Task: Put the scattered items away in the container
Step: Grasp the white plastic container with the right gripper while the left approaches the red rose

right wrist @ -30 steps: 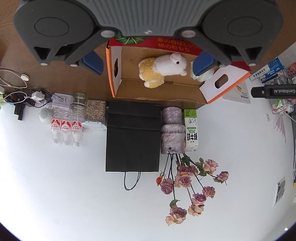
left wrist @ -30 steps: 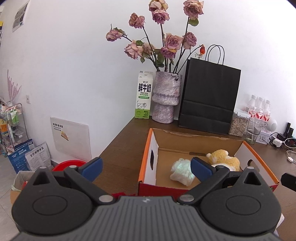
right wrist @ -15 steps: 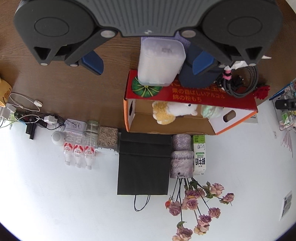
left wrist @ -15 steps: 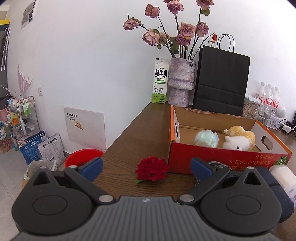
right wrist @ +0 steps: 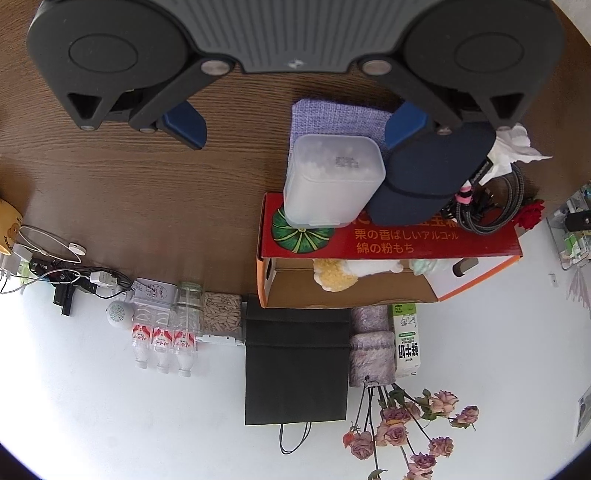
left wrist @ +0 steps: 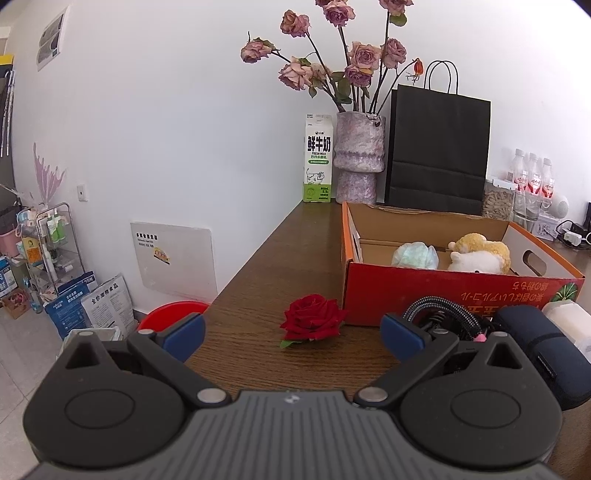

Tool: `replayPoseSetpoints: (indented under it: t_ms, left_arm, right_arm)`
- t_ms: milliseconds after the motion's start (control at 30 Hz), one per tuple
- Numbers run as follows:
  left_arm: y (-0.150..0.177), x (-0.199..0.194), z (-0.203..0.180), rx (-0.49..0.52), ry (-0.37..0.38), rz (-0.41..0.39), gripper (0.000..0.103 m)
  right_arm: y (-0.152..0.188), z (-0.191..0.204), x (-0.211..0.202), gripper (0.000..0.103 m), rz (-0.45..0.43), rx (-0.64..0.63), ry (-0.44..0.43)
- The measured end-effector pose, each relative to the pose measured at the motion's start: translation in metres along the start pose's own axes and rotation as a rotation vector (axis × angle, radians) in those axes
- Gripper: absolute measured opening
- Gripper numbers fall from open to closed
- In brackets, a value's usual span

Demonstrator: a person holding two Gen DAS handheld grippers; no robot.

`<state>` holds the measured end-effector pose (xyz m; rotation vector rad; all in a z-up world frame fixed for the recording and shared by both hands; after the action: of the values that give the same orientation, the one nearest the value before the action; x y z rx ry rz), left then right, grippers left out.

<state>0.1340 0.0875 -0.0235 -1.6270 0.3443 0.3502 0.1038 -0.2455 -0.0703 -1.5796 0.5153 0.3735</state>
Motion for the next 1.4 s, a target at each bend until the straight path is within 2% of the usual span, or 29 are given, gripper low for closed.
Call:
replayPoseSetpoints:
  t_ms: [500,867,1133,1300,1400]
  left_arm:
    - [0.005,0.01,0.005,-0.007,0.001,0.029,0.103]
    - [0.003,0.019,0.012,-0.013,-0.006,0.048,0.103]
    - [0.006,0.028,0.017,-0.02,-0.013,0.073,0.103]
    - [0.007,0.034,0.02,-0.029,-0.01,0.084,0.103]
    - [0.007,0.04,0.021,-0.028,-0.009,0.098,0.103]
  right_arm:
    - [-0.016,0.01,0.013,0.103,-0.009,-0.008,-0.009]
    - [-0.027,0.017,0.041,0.101,0.047,-0.016,0.01]
    - [-0.032,0.027,0.056,0.083,0.06,-0.036,-0.002]
    - [-0.029,0.031,0.066,0.064,0.094,-0.031,-0.03]
    - [-0.027,0.03,0.066,0.064,0.089,-0.021,-0.041]
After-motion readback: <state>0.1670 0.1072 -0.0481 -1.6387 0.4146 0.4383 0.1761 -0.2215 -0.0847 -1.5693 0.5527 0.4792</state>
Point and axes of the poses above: each gripper's, at about its wrist camera, not at the fingertips, and x roughly the way its jaws point, z to its left, y to its underside, the point moved 7 cm from there along x, roughly the way its jaws point, and after that the axes turned 11 degrees about y, right-handed, at the moved point
